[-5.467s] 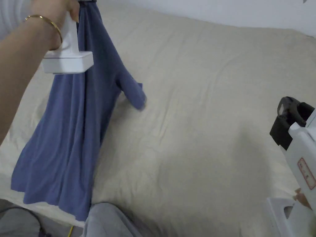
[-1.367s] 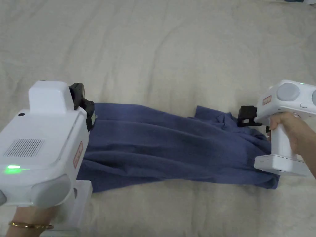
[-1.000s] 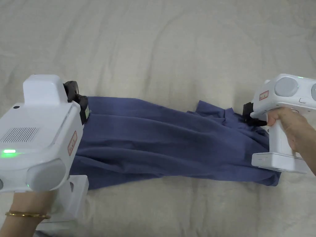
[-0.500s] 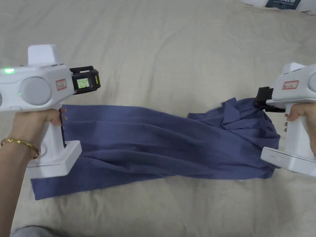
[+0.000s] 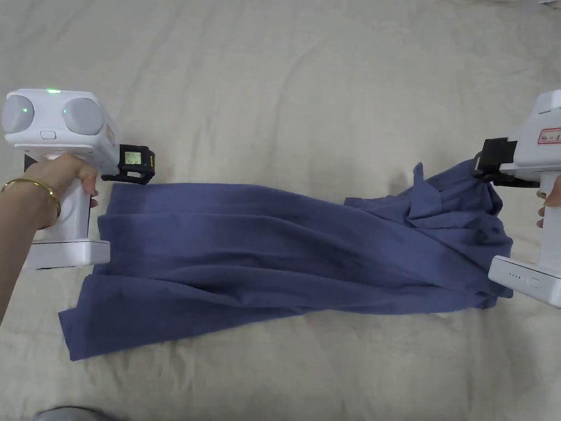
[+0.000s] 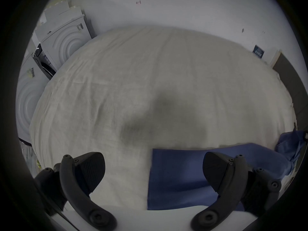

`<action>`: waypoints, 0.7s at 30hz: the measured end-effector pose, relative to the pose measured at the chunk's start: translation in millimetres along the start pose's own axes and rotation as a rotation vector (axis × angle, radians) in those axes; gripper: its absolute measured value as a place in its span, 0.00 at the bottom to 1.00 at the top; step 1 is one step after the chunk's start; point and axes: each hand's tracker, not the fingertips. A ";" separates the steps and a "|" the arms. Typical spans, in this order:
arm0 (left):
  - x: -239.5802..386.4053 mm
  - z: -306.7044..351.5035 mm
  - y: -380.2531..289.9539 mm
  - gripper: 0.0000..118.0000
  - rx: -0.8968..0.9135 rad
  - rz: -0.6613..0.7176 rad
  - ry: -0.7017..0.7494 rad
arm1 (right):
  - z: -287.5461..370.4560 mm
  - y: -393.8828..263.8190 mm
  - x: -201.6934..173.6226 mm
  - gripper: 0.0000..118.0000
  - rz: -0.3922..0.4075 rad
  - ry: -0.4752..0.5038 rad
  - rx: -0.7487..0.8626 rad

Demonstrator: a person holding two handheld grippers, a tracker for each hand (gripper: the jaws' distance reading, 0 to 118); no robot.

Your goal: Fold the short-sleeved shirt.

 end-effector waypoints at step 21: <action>-5.3 66.2 -8.9 0.00 0.227 0.023 -0.065 | 29.3 4.1 1.5 0.00 -0.087 -0.025 0.061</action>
